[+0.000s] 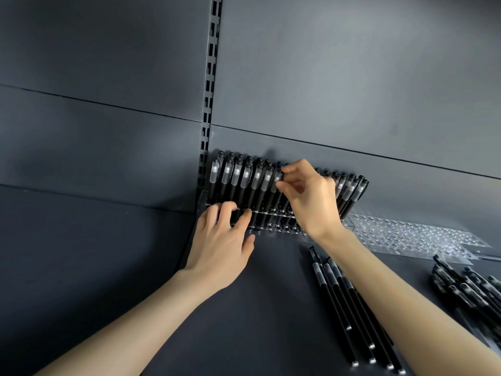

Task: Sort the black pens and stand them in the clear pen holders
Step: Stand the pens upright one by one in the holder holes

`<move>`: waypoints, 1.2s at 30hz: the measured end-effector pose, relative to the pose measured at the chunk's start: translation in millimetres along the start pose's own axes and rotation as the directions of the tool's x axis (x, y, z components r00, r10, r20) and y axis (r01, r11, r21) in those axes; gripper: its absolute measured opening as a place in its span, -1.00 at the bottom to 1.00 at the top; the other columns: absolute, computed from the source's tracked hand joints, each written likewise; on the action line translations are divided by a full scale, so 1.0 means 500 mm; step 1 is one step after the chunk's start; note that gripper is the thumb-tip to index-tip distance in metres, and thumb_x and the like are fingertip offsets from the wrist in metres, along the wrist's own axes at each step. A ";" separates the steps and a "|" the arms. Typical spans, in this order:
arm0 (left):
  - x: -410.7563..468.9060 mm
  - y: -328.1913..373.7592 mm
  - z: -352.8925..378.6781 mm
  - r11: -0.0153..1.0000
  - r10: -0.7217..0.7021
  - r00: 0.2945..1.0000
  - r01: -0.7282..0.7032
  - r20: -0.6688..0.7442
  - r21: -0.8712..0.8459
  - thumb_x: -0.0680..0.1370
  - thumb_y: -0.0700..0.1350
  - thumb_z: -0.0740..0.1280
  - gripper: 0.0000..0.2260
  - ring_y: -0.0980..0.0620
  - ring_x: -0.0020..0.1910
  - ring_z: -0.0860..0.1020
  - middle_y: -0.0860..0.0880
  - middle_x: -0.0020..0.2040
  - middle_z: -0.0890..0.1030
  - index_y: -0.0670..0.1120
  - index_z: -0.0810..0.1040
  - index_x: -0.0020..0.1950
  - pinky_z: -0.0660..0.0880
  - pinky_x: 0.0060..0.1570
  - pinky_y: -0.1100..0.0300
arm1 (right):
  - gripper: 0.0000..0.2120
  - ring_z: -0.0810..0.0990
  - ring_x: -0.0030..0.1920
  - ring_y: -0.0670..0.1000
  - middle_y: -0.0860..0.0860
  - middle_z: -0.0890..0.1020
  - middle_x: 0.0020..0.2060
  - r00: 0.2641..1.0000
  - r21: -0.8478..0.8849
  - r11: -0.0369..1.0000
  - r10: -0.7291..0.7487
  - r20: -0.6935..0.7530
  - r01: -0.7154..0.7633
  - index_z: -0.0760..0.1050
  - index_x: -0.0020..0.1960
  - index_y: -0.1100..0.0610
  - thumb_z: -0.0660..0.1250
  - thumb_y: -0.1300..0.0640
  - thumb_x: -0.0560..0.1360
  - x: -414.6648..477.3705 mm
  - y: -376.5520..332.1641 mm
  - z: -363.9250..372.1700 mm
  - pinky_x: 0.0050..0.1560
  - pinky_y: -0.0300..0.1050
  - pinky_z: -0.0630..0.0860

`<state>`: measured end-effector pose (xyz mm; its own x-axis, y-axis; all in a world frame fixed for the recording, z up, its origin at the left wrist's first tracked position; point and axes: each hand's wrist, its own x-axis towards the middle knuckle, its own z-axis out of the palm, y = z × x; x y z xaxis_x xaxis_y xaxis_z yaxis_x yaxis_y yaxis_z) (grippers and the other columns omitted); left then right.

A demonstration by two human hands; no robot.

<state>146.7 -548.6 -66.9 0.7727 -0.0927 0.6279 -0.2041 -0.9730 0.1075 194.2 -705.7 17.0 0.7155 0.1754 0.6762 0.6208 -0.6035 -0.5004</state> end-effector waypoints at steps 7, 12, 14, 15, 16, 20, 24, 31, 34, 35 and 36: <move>0.000 0.008 -0.010 1.000 -0.015 0.999 0.014 0.051 0.010 0.37 -0.02 0.49 -0.61 -0.18 -0.01 0.54 -0.14 0.02 0.52 -0.15 0.60 0.14 0.50 0.02 -0.08 | -0.82 0.62 -0.16 -0.06 -0.08 0.60 -0.20 1.000 -0.046 0.999 0.011 -0.004 -0.011 0.51 0.12 0.15 0.35 0.25 0.51 -0.005 -0.003 -0.002 -0.04 -0.26 0.54; 0.002 0.024 -0.022 0.999 -0.046 0.998 0.047 0.040 -0.025 0.45 0.03 0.32 -0.75 -0.14 -0.08 0.56 -0.10 -0.05 0.54 -0.12 0.64 -0.06 0.49 -0.01 -0.06 | -0.84 0.62 -0.17 -0.06 -0.09 0.61 -0.21 0.999 -0.048 0.999 0.021 -0.039 -0.022 0.52 0.08 0.14 0.36 0.23 0.50 -0.015 -0.002 -0.013 -0.04 -0.15 0.57; 0.004 0.037 -0.034 0.998 -0.035 0.998 0.038 0.061 -0.059 0.47 0.07 0.17 -0.68 -0.10 -0.12 0.55 -0.06 -0.10 0.54 -0.09 0.63 -0.10 0.49 -0.07 -0.01 | -0.88 0.61 -0.18 -0.09 -0.10 0.61 -0.22 0.998 -0.042 0.998 0.035 -0.050 -0.037 0.53 0.05 0.15 0.36 0.19 0.52 -0.030 0.003 -0.026 -0.05 -0.21 0.55; 0.002 0.051 -0.041 0.996 -0.030 0.996 0.037 0.078 -0.085 0.48 0.07 0.17 -0.69 -0.09 -0.11 0.55 -0.04 -0.09 0.54 -0.08 0.62 -0.08 0.47 -0.07 0.01 | -0.89 0.61 -0.19 -0.10 -0.10 0.61 -0.23 0.998 -0.043 0.998 0.045 -0.044 -0.047 0.54 0.04 0.15 0.35 0.16 0.52 -0.043 0.009 -0.037 -0.07 -0.24 0.55; -0.001 0.064 -0.046 0.994 -0.022 0.993 0.034 0.113 -0.106 0.52 0.07 0.18 -0.71 -0.09 -0.04 0.53 -0.02 -0.05 0.54 -0.06 0.60 -0.01 0.43 -0.03 0.01 | -0.91 0.60 -0.20 -0.12 -0.10 0.61 -0.24 0.998 -0.044 0.998 0.053 -0.033 -0.055 0.54 0.02 0.14 0.34 0.15 0.53 -0.056 0.015 -0.047 -0.09 -0.26 0.54; -0.021 0.139 -0.058 0.991 0.043 0.944 0.001 0.327 -0.134 0.60 0.14 0.10 -0.69 0.01 0.16 0.41 0.05 0.14 0.48 0.01 0.44 0.21 0.29 0.12 0.13 | -0.92 0.56 -0.25 -0.19 -0.11 0.62 -0.28 0.997 -0.066 0.995 0.074 0.023 -0.073 0.56 -0.08 0.10 0.31 0.12 0.54 -0.112 0.052 -0.109 -0.16 -0.34 0.49; -0.039 0.228 -0.056 0.988 0.038 0.912 0.026 0.408 -0.149 0.58 0.22 0.10 -0.59 0.01 0.16 0.43 0.03 0.15 0.49 -0.03 0.42 0.24 0.35 0.13 0.13 | -0.90 0.60 -0.15 -0.07 -0.02 0.64 -0.16 0.977 -0.107 0.991 0.096 0.193 -0.076 0.58 -0.05 0.15 0.32 0.15 0.53 -0.163 0.110 -0.169 -0.03 -0.13 0.54; -0.063 0.342 -0.045 0.943 -0.244 0.881 0.313 0.406 -0.111 0.55 0.22 0.18 -0.50 -0.05 0.26 0.38 -0.06 0.27 0.41 -0.11 0.31 0.33 0.36 0.19 0.12 | -0.62 0.29 0.40 0.06 0.00 0.38 0.40 0.823 -0.221 0.975 0.118 0.556 0.009 0.37 0.38 0.05 0.20 -0.01 0.59 -0.236 0.192 -0.240 0.38 -0.11 0.21; -0.064 0.361 -0.051 0.869 -0.359 0.835 0.462 0.416 -0.177 0.55 0.12 0.27 -0.52 -0.07 0.24 0.43 -0.09 0.26 0.43 -0.14 0.31 0.34 0.37 0.12 0.16 | -0.55 0.08 0.51 0.02 -0.02 0.19 0.50 0.760 -0.209 0.978 0.124 0.638 0.016 0.23 0.47 -0.01 0.12 -0.05 0.61 -0.254 0.195 -0.240 0.48 0.01 0.06; -0.060 0.364 -0.054 0.837 -0.395 0.806 0.513 0.442 -0.188 0.55 0.10 0.30 -0.53 -0.08 0.22 0.45 -0.09 0.24 0.46 -0.15 0.33 0.33 0.36 0.06 0.17 | -0.55 0.04 0.51 0.01 -0.04 0.16 0.51 0.755 -0.203 0.979 0.129 0.643 0.006 0.21 0.48 -0.01 0.10 -0.06 0.62 -0.258 0.194 -0.239 0.48 0.03 0.04; -0.055 0.366 -0.057 0.813 -0.420 0.778 0.551 0.467 -0.188 0.54 0.09 0.32 -0.58 -0.08 0.16 0.49 -0.08 0.18 0.50 -0.14 0.38 0.27 0.36 0.00 0.18 | -0.55 0.02 0.52 0.00 -0.04 0.15 0.51 0.756 -0.204 0.979 0.129 0.642 0.006 0.19 0.49 -0.02 0.09 -0.07 0.62 -0.261 0.194 -0.237 0.49 0.02 0.02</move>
<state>71.0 -718.0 -42.7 0.9677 0.2378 0.0840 0.1470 -0.8022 0.5786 123.1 -879.4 -55.5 0.8266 0.5538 0.0996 0.5468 -0.7486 -0.3750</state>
